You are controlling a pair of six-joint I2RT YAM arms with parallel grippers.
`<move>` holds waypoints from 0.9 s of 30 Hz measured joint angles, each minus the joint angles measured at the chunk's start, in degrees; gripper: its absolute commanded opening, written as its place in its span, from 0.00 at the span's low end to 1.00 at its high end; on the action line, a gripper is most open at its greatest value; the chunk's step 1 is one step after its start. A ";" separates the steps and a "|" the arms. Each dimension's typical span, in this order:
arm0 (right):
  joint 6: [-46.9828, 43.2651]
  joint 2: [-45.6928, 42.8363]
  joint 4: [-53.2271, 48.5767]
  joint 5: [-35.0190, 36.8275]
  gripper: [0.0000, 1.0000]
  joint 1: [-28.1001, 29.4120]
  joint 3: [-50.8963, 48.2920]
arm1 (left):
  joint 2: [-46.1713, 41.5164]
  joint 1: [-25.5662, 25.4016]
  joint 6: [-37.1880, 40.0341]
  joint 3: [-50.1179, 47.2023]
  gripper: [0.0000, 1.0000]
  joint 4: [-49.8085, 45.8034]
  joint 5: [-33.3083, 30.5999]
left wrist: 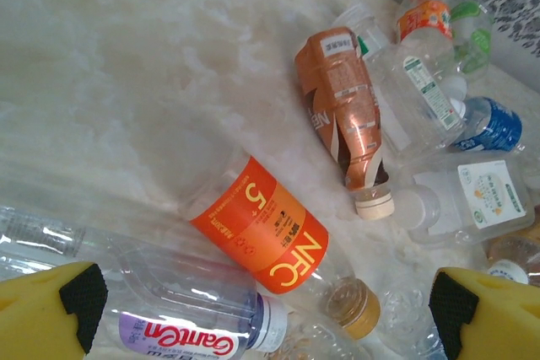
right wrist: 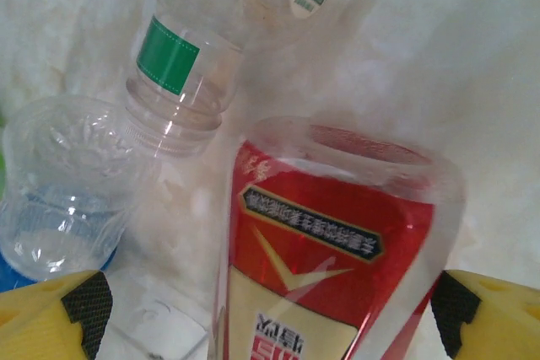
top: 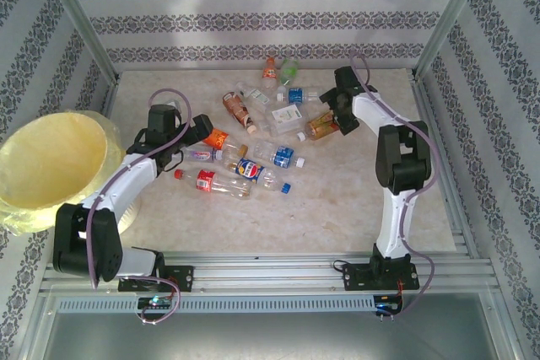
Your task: Put the plastic bottles in the bin
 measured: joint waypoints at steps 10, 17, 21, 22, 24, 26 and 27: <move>-0.07 2.56 -1.73 2.97 0.80 0.07 0.24 | 0.35 -0.13 3.17 2.01 1.00 -2.16 3.02; -2.05 0.55 4.70 2.69 0.59 -0.72 -4.07 | 0.44 -3.28 6.64 3.13 1.00 -3.13 6.03; -3.96 -3.89 8.48 1.86 0.53 -1.07 -10.45 | 1.60 -6.88 9.81 6.38 1.00 -3.34 9.18; -4.61 -5.35 9.27 1.62 0.52 -1.07 -12.17 | 2.14 -7.74 10.58 7.61 1.00 -3.32 10.40; -5.95 -8.50 10.56 1.03 0.52 -1.01 -15.06 | 3.45 -9.11 11.72 10.01 1.00 -3.34 12.79; -7.45 -12.52 11.96 0.57 0.52 -0.55 -17.94 | 5.14 -10.40 12.76 12.52 1.00 -3.21 15.41; -8.15 -14.71 12.94 0.37 0.52 -0.22 -19.34 | 6.23 -11.15 13.16 13.81 1.00 -3.15 16.94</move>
